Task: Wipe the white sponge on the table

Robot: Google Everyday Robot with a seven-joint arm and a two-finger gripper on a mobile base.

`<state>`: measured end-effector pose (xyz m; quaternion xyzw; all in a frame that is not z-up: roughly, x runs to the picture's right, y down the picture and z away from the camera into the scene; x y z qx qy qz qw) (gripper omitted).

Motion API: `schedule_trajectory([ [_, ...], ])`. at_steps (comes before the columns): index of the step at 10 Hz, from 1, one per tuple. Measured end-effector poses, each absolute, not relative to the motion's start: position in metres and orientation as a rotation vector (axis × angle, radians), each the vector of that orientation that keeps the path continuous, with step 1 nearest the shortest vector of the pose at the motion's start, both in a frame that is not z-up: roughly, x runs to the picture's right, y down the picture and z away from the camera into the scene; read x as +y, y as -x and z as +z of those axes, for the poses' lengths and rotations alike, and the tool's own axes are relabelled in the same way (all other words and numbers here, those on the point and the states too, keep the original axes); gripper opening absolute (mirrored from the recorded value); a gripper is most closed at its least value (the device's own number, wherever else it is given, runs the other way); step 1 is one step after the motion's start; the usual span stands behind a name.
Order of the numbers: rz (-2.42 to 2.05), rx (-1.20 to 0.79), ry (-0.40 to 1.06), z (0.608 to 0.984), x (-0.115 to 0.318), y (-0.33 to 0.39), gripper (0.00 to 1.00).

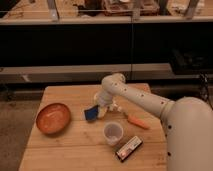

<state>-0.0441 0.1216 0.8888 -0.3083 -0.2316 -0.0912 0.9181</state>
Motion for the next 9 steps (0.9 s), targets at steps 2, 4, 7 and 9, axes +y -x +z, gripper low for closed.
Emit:
schedule_trajectory([
  [2, -0.236, -0.474, 0.665, 0.891, 0.128, 0.051, 0.0],
  [4, -0.308, -0.483, 0.716, 0.898, 0.142, 0.083, 0.0],
  [7, -0.37, -0.562, 0.765, 0.895, 0.153, 0.118, 0.0],
  [9, -0.408, -0.596, 0.774, 0.881, 0.161, 0.123, 0.0],
])
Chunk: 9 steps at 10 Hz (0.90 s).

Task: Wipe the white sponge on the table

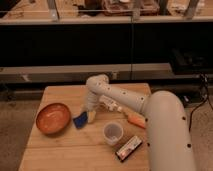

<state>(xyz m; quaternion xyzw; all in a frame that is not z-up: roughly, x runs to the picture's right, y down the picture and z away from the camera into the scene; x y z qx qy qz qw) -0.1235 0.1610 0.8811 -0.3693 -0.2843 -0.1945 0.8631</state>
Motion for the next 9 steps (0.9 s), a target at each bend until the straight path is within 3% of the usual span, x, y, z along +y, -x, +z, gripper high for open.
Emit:
schedule_trajectory([
  [5, -0.514, -0.545, 0.729, 0.827, 0.194, 0.111, 0.0],
  [9, -0.448, -0.515, 0.683, 0.829, 0.192, 0.046, 0.0],
])
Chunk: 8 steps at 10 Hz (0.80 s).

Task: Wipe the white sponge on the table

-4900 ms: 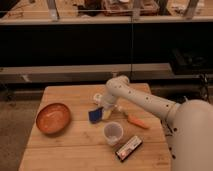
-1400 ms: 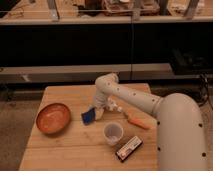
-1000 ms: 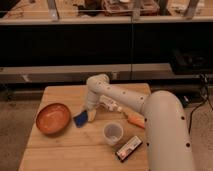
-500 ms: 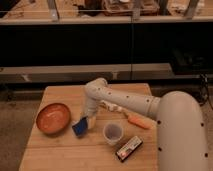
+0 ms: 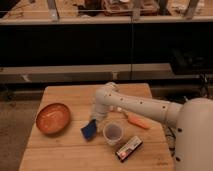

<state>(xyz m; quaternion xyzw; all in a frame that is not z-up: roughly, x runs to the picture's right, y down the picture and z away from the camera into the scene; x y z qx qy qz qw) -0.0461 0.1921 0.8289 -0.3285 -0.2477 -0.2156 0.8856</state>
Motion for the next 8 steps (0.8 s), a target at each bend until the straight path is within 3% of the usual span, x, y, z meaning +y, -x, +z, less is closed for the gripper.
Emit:
schedule_trajectory([
  [3, -0.422, -0.459, 0.66, 0.844, 0.16, 0.023, 0.0],
  [8, -0.438, -0.468, 0.673, 0.885, 0.133, 0.056, 0.0],
])
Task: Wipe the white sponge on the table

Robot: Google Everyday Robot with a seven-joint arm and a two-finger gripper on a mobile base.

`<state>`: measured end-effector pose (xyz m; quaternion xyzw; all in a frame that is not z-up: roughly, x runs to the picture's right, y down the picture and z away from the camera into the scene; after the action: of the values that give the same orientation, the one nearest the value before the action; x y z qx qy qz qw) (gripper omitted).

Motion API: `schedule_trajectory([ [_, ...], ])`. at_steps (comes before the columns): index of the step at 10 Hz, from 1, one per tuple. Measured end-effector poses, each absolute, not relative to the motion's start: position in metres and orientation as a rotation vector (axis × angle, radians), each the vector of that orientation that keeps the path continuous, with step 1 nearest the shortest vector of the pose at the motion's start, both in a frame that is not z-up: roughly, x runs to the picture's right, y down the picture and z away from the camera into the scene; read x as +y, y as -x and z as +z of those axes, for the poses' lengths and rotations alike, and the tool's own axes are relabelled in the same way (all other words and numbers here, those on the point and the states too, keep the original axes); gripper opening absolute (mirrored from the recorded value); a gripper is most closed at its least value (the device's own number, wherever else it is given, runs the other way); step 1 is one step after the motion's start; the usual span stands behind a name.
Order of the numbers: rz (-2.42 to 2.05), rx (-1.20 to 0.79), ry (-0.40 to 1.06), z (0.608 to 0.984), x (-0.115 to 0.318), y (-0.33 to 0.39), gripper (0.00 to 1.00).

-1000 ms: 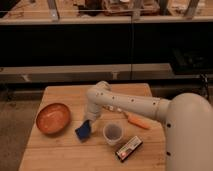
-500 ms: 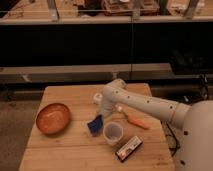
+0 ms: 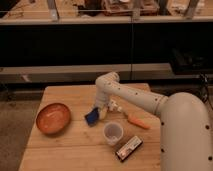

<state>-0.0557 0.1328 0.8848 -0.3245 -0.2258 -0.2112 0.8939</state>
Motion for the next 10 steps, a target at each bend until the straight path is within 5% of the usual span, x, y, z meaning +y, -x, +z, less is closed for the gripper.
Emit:
schedule_trajectory([
  [5, -0.595, -0.616, 0.76, 0.876, 0.17, 0.134, 0.0],
  [10, -0.608, -0.631, 0.768, 0.853, 0.194, 0.102, 0.0],
])
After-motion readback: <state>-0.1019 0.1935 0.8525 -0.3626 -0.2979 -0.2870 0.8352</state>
